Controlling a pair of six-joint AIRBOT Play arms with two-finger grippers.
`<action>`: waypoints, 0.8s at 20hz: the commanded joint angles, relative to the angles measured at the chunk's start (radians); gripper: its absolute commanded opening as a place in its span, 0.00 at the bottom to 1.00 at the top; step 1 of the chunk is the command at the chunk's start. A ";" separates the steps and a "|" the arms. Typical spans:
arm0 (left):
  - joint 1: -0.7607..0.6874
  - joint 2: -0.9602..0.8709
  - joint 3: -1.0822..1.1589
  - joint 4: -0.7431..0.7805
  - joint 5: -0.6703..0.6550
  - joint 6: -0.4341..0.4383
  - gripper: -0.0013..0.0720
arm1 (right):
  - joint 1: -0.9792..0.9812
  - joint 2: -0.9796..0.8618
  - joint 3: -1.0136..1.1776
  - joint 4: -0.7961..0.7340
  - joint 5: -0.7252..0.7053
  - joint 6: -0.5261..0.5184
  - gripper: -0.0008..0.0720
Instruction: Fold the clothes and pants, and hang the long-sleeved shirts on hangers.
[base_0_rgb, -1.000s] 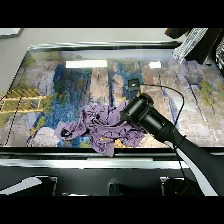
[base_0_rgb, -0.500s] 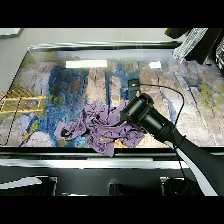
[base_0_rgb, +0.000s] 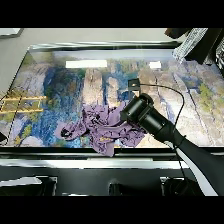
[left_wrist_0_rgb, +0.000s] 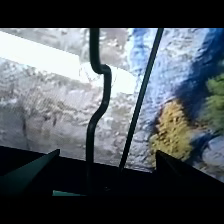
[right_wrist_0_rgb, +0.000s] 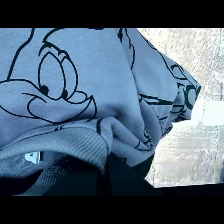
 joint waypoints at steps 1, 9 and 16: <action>-0.016 -0.023 -0.005 -0.006 0.000 0.086 0.92 | 0.001 -0.001 0.000 0.000 0.000 0.002 0.05; -0.042 -0.061 -0.005 -0.005 0.019 0.093 0.89 | 0.001 -0.001 0.000 -0.001 0.000 0.002 0.05; -0.042 -0.061 -0.005 -0.006 0.022 0.092 0.44 | 0.001 -0.001 0.000 -0.015 -0.001 0.002 0.05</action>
